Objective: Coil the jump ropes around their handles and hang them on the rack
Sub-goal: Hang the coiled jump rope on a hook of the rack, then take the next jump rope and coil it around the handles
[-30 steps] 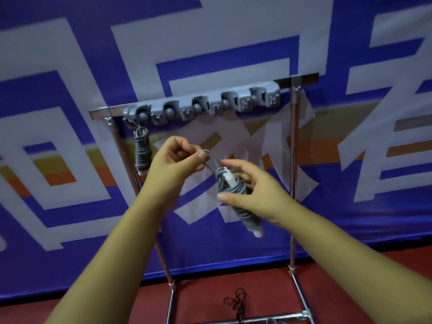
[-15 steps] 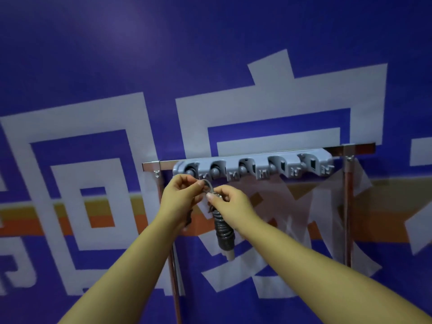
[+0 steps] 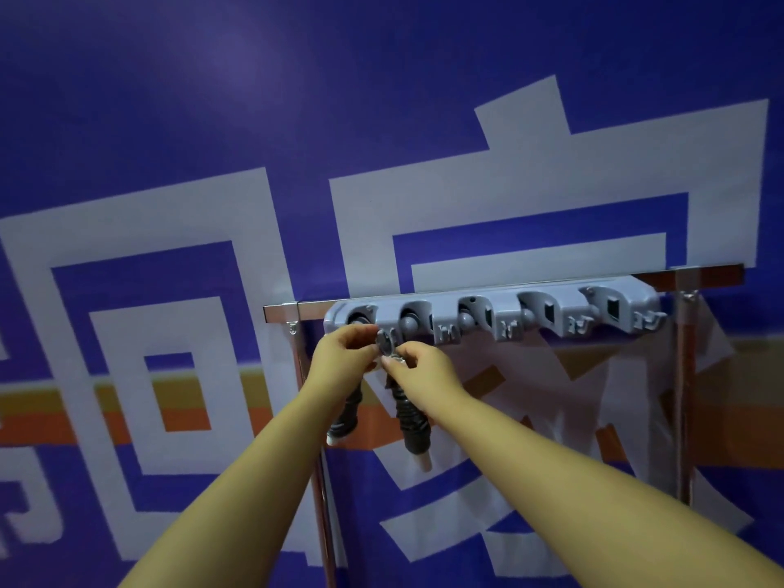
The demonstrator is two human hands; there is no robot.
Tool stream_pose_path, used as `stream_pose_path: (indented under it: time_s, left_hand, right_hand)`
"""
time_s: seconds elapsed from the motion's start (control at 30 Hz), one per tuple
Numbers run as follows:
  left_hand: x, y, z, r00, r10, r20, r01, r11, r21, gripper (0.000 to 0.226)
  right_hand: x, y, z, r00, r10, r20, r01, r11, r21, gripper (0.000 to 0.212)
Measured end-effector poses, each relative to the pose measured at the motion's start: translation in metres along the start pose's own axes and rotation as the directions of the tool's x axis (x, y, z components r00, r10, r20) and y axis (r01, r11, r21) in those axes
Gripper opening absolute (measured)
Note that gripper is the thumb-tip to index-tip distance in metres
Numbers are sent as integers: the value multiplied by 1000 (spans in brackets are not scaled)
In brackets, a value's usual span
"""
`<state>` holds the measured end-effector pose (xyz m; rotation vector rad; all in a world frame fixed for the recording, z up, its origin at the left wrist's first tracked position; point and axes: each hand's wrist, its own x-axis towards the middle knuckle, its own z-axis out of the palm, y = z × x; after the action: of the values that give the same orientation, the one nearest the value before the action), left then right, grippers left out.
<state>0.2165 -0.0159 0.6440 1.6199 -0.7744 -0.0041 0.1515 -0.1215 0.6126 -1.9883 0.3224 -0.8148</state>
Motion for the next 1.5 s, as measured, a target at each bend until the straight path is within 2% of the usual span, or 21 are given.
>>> stream_pose_path:
  time_s: [0.07,0.17,0.23,0.33,0.4,0.43,0.47,0.53,0.63,0.73,0.87,0.93,1.03,1.1,1.13,1.23,1.27,1.33,1.37,1.43,1.5]
  left_hand:
    - [0,-6,1,1000,3,5,-4,999,39,29]
    - [-14,-22,3,998,-26,61,21,997,79,26]
    - [-34,-36,6,996,-35,80,33,999,30,24]
    - [-77,-67,14,996,-85,25,87,990,-112,24]
    - [-116,-99,26,986,-163,30,165,977,-132,24]
    - [-137,-119,35,973,-219,78,227,965,-128,24]
    - [-160,-142,46,944,-291,154,309,945,-109,24]
    - [-210,-188,72,838,-455,301,481,877,-12,26]
    - [-278,-256,109,644,-656,394,674,730,114,30]
    - [-328,-313,137,494,-748,444,747,626,223,33]
    - [-372,-371,161,320,-811,489,801,508,318,29]
    - [-387,-396,169,265,-849,458,818,449,359,39]
    - [-402,-433,182,212,-881,423,852,379,361,32]
    - [-410,-458,191,161,-902,400,865,324,383,30]
    - [-413,-469,194,136,-913,385,873,294,390,31]
    - [-424,-507,203,67,-937,344,891,211,403,29]
    - [-427,-519,206,47,-941,335,892,190,409,29]
    - [-434,-540,213,33,-941,336,891,181,417,25]
    - [-436,-550,217,49,-938,342,886,199,419,21]
    - [-435,-570,227,135,-942,308,869,262,419,14]
    - [-426,-593,236,242,-943,229,807,327,492,13]
  right_hand:
    - [1,8,2,1000,-1,2,1,1000,-2,25]
    - [-1,15,4,1000,-4,-11,4,1000,11,39]
    - [-10,18,2,998,-54,-37,54,999,-6,49]
    - [-42,41,-1,991,-116,-65,115,993,-29,62]
    - [-82,82,-1,995,-96,-16,95,994,-53,67]
    - [-106,108,-2,998,-61,29,63,995,-78,67]
    - [-133,138,-2,997,-2,77,11,994,-108,66]
    - [-190,200,-3,968,181,174,-152,974,-167,66]
    - [-277,289,-9,860,460,222,-400,876,-268,68]
    - [-348,353,-14,727,637,255,-536,759,-369,71]
    - [-402,409,-14,577,769,274,-624,632,-459,73]
    - [-420,438,-12,508,825,249,-651,556,-516,70]
    - [-443,475,-8,419,881,221,-672,465,-576,63]
    - [-454,497,-2,349,903,253,-695,430,-576,53]
    - [-458,507,3,341,899,277,-697,439,-567,50]
    - [-476,542,27,333,903,272,-707,430,-561,64]
    - [-483,556,35,325,907,267,-713,421,-561,63]
    - [-493,578,49,322,914,248,-716,406,-568,54]
    - [-492,584,54,307,923,232,-721,385,-576,50]
    - [-492,599,61,271,938,217,-736,347,-581,41]
    - [-491,612,67,261,943,208,-741,334,-583,37]
